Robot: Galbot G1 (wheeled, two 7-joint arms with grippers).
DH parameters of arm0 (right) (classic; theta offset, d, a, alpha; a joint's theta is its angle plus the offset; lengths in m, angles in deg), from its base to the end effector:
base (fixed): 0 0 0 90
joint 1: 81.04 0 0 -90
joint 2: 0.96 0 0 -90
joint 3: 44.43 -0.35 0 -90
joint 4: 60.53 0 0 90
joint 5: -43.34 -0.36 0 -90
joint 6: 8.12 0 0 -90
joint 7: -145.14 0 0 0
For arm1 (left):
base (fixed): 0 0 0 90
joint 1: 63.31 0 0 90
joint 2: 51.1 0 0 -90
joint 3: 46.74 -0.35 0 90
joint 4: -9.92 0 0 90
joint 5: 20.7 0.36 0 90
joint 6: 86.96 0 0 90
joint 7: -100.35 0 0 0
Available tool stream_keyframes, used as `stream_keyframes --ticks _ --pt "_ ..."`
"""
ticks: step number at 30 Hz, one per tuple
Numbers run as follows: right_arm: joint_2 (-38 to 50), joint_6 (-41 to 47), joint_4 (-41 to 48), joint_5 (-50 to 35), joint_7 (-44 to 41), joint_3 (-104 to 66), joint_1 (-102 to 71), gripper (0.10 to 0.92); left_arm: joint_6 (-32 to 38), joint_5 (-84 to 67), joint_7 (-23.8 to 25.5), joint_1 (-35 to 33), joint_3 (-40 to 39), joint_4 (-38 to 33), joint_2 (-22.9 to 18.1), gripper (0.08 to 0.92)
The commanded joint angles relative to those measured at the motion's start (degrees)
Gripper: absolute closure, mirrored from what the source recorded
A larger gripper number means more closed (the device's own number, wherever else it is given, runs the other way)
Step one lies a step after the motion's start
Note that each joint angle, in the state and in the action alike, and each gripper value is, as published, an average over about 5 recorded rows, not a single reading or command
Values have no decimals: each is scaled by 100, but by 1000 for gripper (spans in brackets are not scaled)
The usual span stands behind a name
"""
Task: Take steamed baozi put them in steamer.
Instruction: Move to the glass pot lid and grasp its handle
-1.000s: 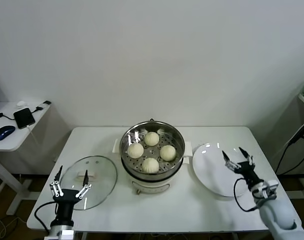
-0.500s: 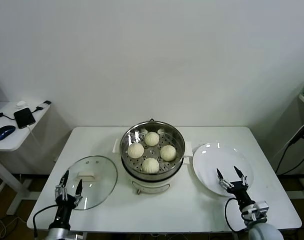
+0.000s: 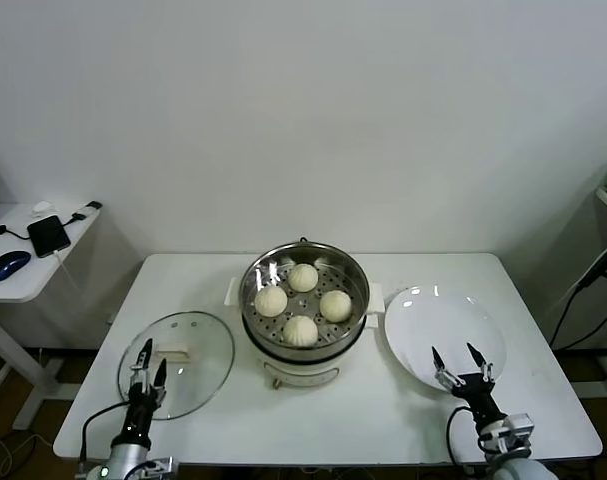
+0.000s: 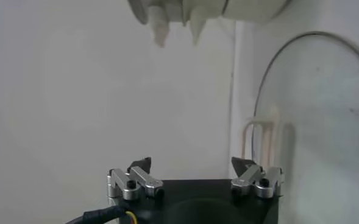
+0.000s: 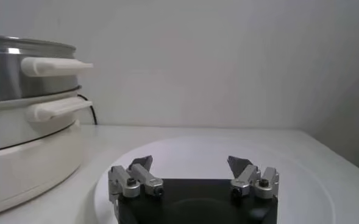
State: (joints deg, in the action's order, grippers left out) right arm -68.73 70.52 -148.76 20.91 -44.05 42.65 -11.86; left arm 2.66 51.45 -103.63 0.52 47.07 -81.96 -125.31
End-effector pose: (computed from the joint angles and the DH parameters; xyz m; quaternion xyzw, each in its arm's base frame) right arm 0.2195 -0.1536 -0.4337 0.0510 -0.9949 -0.0009 0.0872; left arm 0.1816 0.1150 -0.4446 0.0291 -0.7088 -0.7046 0.0204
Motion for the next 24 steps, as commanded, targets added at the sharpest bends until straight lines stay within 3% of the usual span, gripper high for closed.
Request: stream_keyframes --ticks 1,24 --pt "-91 23 -21 79 14 -27 -53 203 -207 387 -30 221 -45 313 21 177" --pt "-127 39 -105 77 22 -76 -61 203 -303 468 -18 971 -175 1100 -61 193"
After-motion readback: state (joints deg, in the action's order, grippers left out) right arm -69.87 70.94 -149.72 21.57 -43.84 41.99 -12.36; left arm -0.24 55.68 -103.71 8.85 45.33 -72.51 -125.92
